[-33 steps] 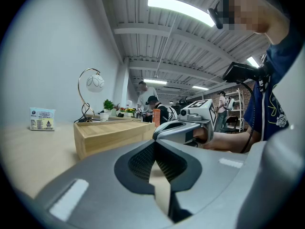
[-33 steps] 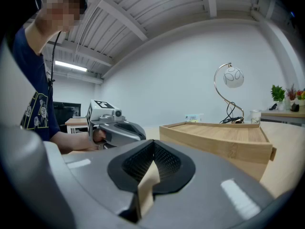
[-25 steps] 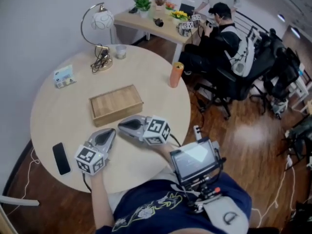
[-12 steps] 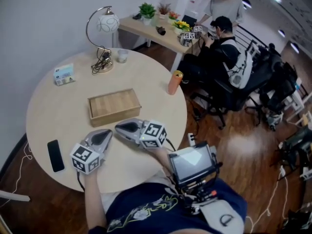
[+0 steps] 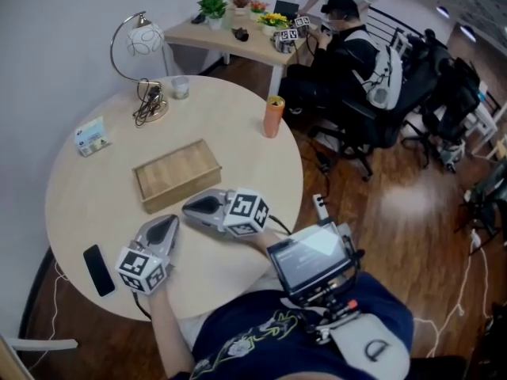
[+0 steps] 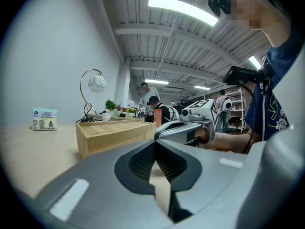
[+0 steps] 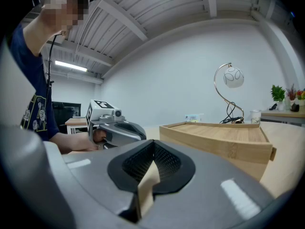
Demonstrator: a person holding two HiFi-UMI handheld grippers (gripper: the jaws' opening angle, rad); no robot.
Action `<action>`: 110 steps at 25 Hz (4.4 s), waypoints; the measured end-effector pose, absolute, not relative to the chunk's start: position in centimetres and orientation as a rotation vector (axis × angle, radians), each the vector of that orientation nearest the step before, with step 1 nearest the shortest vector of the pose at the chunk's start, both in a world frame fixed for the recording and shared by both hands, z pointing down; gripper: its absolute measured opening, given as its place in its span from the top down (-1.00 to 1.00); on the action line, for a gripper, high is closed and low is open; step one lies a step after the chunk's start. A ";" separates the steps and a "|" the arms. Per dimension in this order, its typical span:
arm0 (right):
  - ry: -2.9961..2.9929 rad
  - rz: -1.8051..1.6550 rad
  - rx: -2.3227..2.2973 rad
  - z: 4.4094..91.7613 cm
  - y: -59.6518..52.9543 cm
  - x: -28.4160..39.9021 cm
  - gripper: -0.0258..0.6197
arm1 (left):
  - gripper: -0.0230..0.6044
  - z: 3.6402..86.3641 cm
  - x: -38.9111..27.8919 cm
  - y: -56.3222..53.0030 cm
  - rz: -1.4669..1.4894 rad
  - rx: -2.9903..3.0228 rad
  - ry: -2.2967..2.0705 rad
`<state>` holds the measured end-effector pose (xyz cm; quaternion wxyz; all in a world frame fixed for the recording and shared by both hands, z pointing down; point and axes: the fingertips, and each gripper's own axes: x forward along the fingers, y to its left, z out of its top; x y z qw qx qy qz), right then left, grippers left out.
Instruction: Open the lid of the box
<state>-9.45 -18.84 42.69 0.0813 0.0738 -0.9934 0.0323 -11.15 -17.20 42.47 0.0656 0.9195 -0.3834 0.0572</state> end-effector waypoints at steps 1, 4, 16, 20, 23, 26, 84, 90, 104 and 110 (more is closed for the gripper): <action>-2.967 0.096 0.221 42.7 -18.8 -9.4 0.92 | 0.93 42.5 -11.1 -17.2 0.173 2.773 -1.157; -2.964 0.105 0.236 42.1 -18.7 -9.4 0.92 | 0.93 42.4 -11.1 -17.1 0.170 2.774 -1.156; -2.966 0.096 0.217 42.5 -18.6 -9.2 0.92 | 0.93 42.3 -10.8 -17.0 0.176 2.787 -1.138; -2.967 0.100 0.231 42.2 -18.7 -9.3 0.92 | 0.93 42.4 -10.7 -16.9 0.176 2.792 -1.126; -2.966 0.102 0.229 42.3 -18.7 -9.4 0.92 | 0.93 42.4 -10.8 -16.9 0.177 2.791 -1.122; -2.971 0.103 0.237 42.0 -18.7 -9.4 0.92 | 0.93 42.4 -10.8 -16.9 0.176 2.790 -1.124; -2.978 0.097 0.206 42.3 -18.9 -8.9 0.92 | 0.93 42.1 -10.3 -17.0 0.173 2.784 -1.124; -2.975 0.101 0.239 42.2 -19.1 -8.6 0.92 | 0.93 42.1 -10.4 -17.2 0.171 2.785 -1.124; -2.976 0.102 0.242 42.3 -19.1 -8.3 0.92 | 0.93 42.1 -10.4 -17.2 0.168 2.785 -1.122; -2.971 0.098 0.247 42.1 -19.0 -8.2 0.92 | 0.93 41.9 -10.2 -17.1 0.174 2.791 -1.118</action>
